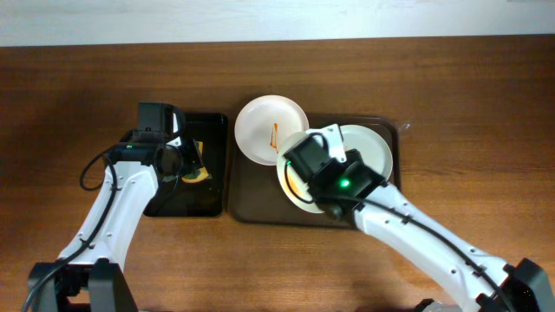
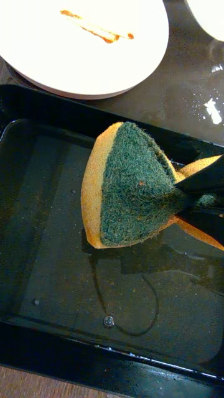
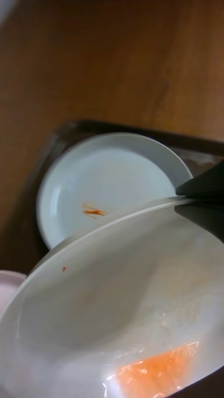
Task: Clean dirty plates on tray and stack at the side
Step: 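Carry the scrubbed plate with the right gripper to the table's right side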
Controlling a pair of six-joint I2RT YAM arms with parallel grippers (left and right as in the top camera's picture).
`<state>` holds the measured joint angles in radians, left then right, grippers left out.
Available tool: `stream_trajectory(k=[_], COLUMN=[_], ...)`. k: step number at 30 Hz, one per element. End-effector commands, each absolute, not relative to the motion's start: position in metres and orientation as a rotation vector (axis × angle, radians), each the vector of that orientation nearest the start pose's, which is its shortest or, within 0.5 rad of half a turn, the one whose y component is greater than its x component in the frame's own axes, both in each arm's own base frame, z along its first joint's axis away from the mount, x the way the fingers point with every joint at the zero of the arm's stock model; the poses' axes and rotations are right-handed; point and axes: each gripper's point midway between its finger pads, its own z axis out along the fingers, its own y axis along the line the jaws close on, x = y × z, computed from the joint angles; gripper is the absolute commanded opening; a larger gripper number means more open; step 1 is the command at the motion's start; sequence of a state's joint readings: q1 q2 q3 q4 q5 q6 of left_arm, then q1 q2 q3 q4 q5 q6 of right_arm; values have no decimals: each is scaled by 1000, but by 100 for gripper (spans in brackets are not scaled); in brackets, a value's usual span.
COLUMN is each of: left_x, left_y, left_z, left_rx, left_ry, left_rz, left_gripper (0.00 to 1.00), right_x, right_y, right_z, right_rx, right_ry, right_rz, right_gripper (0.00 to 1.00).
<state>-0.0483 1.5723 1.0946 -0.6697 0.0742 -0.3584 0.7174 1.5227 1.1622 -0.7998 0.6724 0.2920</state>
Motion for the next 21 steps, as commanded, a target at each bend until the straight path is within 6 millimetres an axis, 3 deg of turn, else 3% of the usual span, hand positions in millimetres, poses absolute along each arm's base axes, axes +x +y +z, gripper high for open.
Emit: stream_trajectory(k=[1,6,14,18,21], left_x=[366,366,366,366,365], left_y=[-27,-27,-27,-27,-27], left_z=[101,101,101,101,101], left_rx=[-383,-383,-383,-383,-383], left_ry=[2683,2683,2684,2684,2686], left_rz=[-201,-201,-201,-201,-201], left_gripper=[0,0,0,0,0], right_x=[333,328,329,334,350], right_y=[146,156,155,166,134], right_z=[207,230,233,197,179], right_rx=[-249,-230,-197,-117,59], right_ry=[2157,2019,2004,2210,2337], right_rz=[-650,-716,-714,-423,-304], right_gripper=[4,4,4,4,4])
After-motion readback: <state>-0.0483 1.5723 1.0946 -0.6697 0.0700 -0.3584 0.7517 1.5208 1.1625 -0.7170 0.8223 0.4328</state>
